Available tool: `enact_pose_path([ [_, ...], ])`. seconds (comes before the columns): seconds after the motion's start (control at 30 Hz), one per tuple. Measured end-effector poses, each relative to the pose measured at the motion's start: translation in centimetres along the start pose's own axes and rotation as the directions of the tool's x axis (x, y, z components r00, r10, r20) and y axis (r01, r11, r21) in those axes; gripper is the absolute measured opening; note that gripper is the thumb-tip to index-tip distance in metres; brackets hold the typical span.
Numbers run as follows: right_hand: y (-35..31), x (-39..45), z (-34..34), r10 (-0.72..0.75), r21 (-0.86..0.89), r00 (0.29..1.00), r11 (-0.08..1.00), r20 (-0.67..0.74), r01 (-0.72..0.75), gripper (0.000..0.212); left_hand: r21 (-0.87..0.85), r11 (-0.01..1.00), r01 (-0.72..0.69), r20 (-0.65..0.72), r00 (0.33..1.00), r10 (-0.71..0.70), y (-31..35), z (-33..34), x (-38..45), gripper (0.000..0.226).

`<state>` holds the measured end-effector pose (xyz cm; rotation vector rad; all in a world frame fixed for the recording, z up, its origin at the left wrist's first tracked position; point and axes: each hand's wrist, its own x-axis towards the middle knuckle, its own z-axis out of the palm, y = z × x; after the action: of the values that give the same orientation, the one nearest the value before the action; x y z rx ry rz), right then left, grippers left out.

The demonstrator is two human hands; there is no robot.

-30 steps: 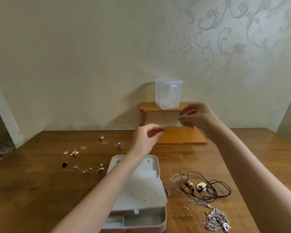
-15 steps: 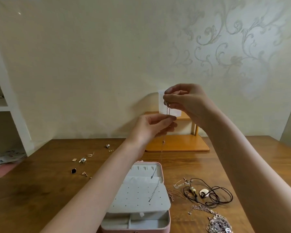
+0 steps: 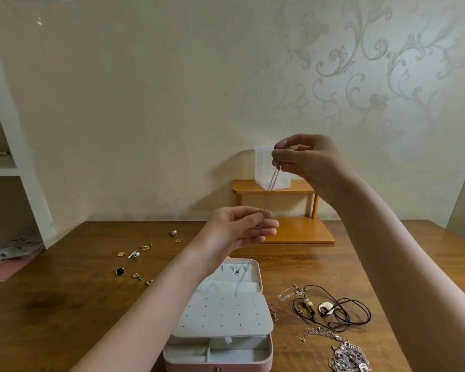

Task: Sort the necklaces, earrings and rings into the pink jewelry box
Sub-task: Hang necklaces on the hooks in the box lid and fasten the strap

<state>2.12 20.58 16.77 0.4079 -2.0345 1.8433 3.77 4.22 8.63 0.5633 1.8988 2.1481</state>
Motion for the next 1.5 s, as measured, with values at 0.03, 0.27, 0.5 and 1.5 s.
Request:
enact_pose_path([
  [0.03, 0.2, 0.0, -0.1, 0.006, 0.003, 1.000, 1.000, -0.009, -0.006, 0.006, -0.018, 1.000, 0.009, 0.012, 1.000, -0.009, 0.0, -0.1, -0.1, 0.018],
  [0.27, 2.7, 0.1, -0.5, 0.072, -0.111, 0.996, 0.991, -0.059, -0.079, 0.006, -0.019, 0.998, 0.064, -0.025, 0.998, -0.064, 0.5, -0.1, -0.5, 0.006],
  [0.5, 6.4, -0.8, -0.7, 0.231, -0.054, 0.971, 0.971, -0.063, -0.234, 0.004, -0.146, 0.982, 0.116, 0.081, 0.991, -0.105, 0.6, -0.5, -0.8, 0.014],
  [1.5, 7.5, -3.6, 1.7, 0.056, -0.336, 0.952, 0.940, 0.300, 0.051, 0.006, 0.003, 0.999, 0.055, -0.188, 0.981, -0.053, -1.9, -1.5, 0.4, 0.006],
])
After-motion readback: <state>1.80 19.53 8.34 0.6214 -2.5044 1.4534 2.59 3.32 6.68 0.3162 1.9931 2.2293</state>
